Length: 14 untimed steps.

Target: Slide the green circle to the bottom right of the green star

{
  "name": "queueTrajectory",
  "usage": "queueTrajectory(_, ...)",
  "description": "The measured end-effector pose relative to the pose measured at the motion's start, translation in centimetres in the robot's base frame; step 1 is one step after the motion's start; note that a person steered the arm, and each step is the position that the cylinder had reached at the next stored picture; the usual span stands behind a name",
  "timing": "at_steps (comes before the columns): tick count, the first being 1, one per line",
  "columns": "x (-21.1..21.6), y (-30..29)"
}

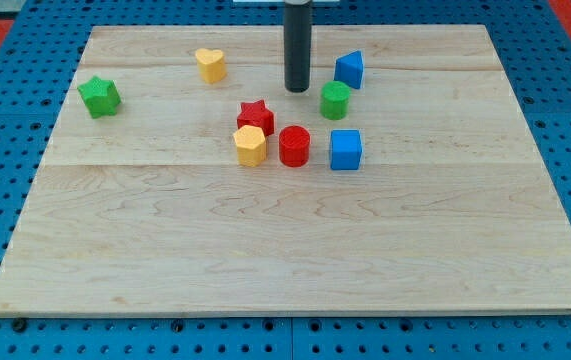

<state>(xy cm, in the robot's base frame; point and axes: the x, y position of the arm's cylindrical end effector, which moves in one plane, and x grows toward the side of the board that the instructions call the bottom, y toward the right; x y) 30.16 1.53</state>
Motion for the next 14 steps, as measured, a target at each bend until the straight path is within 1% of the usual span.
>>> queueTrajectory(1, 0.5, 4.3)
queueTrajectory(2, 3.3, 11.5)
queueTrajectory(3, 4.1, 10.5)
queueTrajectory(4, 2.7, 2.9)
queueTrajectory(5, 4.4, 3.5)
queueTrajectory(6, 8.0, 5.5)
queueTrajectory(7, 9.8, 4.2)
queueTrajectory(8, 6.5, 1.2)
queueTrajectory(9, 5.3, 0.8)
queueTrajectory(11, 3.9, -7.4)
queueTrajectory(12, 3.8, -4.0)
queueTrajectory(13, 1.7, -11.0)
queueTrajectory(14, 1.6, -11.7)
